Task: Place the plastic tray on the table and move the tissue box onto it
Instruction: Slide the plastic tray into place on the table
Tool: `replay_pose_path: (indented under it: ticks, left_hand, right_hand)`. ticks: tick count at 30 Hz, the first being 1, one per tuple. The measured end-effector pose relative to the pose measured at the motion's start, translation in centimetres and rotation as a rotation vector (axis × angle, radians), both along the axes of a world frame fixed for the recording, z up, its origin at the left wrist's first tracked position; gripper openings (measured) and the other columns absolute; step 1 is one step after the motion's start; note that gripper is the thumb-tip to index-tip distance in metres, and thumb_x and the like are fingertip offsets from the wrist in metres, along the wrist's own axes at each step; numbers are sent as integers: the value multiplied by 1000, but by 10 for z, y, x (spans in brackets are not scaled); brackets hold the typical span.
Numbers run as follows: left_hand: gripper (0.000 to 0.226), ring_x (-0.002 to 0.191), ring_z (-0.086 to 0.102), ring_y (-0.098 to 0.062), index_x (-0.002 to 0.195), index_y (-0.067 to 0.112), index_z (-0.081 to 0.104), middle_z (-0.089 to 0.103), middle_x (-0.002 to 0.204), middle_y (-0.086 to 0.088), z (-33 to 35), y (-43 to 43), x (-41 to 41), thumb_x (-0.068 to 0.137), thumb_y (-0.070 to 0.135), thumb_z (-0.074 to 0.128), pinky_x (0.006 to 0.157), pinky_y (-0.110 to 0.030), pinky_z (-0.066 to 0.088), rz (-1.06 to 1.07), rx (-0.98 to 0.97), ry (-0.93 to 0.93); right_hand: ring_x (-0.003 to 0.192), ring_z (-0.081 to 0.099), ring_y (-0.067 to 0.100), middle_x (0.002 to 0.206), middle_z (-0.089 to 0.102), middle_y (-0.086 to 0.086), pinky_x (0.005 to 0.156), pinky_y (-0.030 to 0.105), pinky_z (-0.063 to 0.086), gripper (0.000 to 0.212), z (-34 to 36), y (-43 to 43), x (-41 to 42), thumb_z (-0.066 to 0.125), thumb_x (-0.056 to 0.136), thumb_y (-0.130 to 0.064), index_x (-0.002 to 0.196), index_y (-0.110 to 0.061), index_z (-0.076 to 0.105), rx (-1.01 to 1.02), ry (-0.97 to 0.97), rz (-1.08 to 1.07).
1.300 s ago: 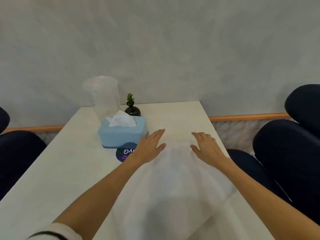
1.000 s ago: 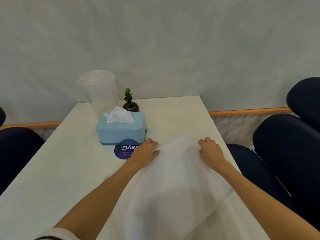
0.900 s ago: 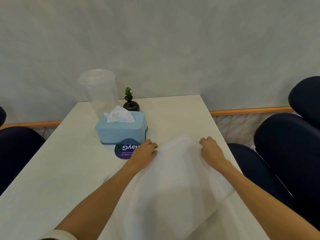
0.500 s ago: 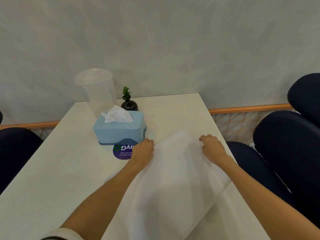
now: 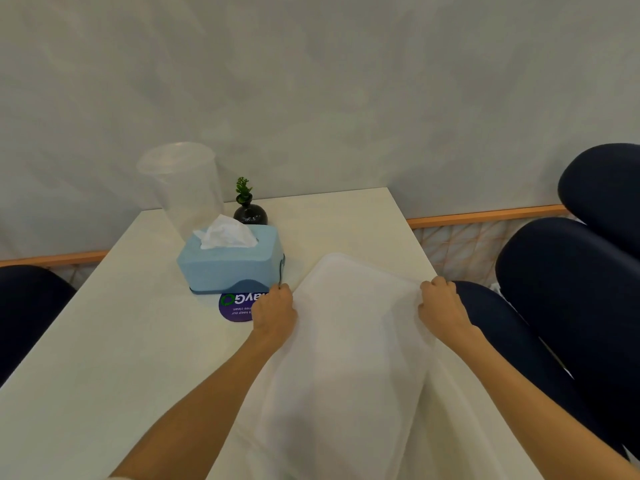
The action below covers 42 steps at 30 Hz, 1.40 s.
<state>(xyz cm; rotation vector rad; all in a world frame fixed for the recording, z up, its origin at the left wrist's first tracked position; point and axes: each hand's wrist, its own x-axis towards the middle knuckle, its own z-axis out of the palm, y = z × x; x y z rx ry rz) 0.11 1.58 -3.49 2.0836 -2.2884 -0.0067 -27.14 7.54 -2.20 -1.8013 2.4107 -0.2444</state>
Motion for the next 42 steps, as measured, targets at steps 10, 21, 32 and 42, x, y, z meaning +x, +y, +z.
replay_pose_path:
  ticks: [10,21,32,42]
  left_hand:
    - [23,96,64,-30,112,2,57,64,108,-14,-2,20,3,95,17,50,75,-37,54,147,34,243]
    - [9,80,61,-25,88,3,60,64,87,-11,-1,20,8,91,11,57,69,-34,50,181,83,515]
    - [14,76,57,-19,98,2,60,63,90,-11,3,-3,-17,92,14,57,69,-31,51,184,90,561]
    - [19,80,65,-20,92,11,64,69,86,-3,3,3,2,88,29,63,67,-31,52,180,42,672]
  right_hand:
    - [99,63,33,116,60,22,87,37,55,32,2,13,16,49,94,-6,124,4,46,16,-265,-155]
    - [64,52,25,92,60,22,54,28,43,12,5,-2,0,47,90,3,95,7,57,60,-301,-171]
    - [73,53,28,96,62,20,49,26,40,21,10,-35,-17,49,92,-2,110,6,57,81,-243,-174]
    - [111,50,37,123,51,22,94,47,50,30,27,-46,-1,49,91,-6,120,-1,49,25,-126,-116]
